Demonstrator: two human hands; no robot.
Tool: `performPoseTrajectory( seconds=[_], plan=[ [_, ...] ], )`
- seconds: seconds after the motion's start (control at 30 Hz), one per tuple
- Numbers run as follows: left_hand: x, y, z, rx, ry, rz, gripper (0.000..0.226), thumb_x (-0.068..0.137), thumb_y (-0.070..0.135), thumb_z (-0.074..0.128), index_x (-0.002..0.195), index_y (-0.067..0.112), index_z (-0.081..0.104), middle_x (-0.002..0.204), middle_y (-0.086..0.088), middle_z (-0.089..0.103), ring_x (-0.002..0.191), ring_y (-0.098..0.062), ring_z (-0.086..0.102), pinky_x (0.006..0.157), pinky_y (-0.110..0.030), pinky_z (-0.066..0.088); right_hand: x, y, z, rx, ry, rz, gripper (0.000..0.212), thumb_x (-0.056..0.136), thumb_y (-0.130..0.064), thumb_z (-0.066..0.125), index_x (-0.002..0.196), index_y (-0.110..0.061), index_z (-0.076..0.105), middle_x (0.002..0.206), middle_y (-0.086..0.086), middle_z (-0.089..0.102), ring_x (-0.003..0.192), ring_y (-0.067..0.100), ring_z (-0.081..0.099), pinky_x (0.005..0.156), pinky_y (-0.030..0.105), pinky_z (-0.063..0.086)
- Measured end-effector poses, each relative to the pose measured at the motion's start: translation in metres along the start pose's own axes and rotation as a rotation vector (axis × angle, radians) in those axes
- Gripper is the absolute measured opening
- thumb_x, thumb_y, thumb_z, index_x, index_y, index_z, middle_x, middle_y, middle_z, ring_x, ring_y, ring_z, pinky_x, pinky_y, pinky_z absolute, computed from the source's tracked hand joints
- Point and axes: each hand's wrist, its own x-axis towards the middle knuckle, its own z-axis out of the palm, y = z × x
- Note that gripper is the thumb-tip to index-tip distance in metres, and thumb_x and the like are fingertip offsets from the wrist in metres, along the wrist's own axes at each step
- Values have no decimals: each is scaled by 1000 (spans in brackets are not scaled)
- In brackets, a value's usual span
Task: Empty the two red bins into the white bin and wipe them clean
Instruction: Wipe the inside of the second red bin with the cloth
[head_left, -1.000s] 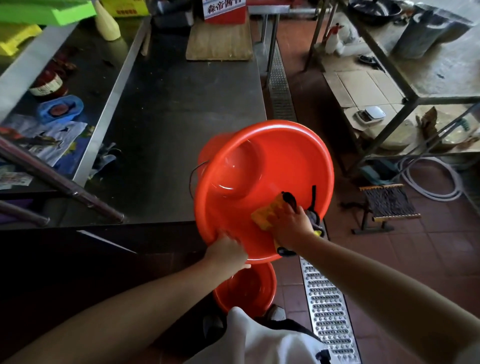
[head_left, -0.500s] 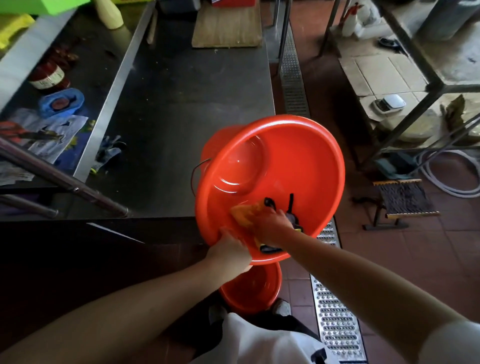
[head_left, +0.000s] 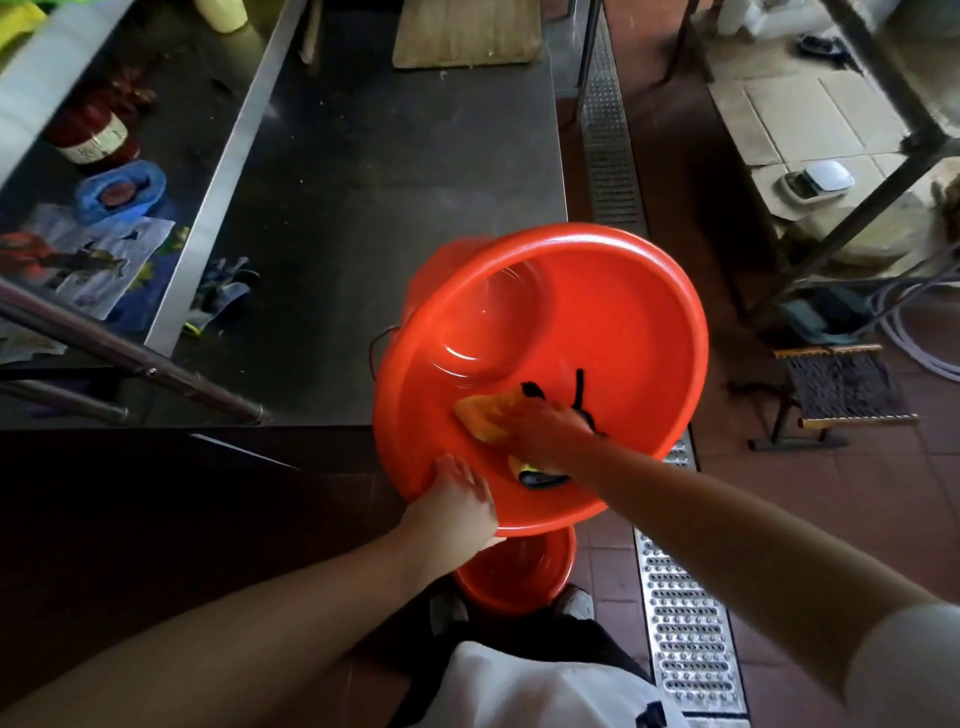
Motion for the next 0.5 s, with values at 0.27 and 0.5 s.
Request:
performPoseTrajectory(
  seconds=[0.27,0.5],
  plan=[
    [15,15,-9,214,60,78,64,85,0,3,125,-21,49,117,-47,52,106,-60,56,88,-63,49,44,-15,2,209,51,277,61,92,-25,57,150,-27,38,160,5,30,145,30,23,111,46,24],
    [11,11,5,41,60,-48,45,80,36,59,96,-2,75,91,-29,71,82,-43,71,73,-51,59,45,-11,1,198,41,176,57,100,-30,44,153,-37,28,164,-4,20,148,24,18,111,48,24]
  ],
)
